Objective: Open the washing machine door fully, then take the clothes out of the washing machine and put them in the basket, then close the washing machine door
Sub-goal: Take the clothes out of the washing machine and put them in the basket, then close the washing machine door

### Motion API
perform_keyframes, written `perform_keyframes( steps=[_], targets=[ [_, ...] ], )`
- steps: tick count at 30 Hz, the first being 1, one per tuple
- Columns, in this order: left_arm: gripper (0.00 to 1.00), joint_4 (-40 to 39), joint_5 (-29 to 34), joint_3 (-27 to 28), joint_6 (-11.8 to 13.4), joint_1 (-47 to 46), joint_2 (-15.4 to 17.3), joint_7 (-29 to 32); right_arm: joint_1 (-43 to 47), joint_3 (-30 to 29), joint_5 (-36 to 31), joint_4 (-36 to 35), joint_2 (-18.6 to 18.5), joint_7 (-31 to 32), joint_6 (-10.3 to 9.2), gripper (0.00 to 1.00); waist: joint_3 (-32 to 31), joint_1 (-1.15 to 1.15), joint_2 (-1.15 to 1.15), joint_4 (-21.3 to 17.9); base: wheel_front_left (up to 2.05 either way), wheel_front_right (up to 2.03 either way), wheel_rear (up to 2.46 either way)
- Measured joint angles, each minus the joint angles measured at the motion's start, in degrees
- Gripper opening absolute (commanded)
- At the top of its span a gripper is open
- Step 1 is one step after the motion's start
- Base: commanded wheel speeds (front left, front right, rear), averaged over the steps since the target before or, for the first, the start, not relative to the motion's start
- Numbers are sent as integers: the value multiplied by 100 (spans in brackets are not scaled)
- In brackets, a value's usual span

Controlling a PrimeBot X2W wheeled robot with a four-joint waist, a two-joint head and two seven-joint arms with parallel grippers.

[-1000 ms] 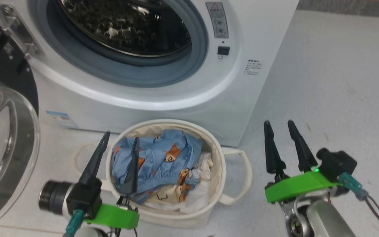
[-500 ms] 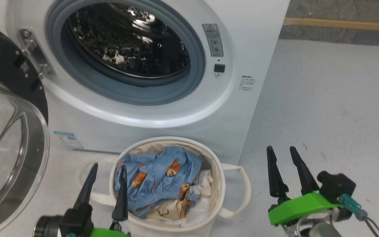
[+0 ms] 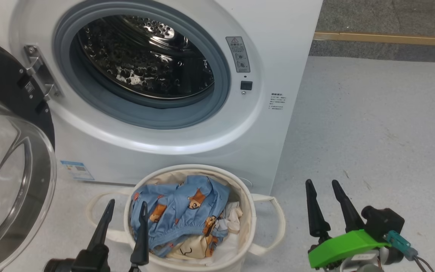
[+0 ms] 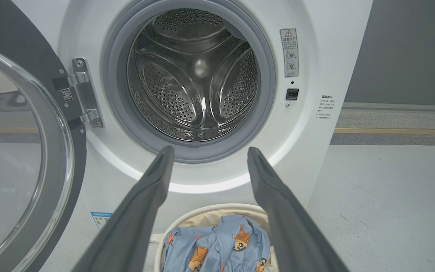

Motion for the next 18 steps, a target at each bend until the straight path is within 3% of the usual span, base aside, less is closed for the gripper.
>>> perform_keyframes(
  steps=[18],
  targets=[
    [100,19,-89,81,-55,-8,-25,0,-5,-1,2,-1,0,0,0,100,143,0,0,-24,-12,13,-1]
  ],
)
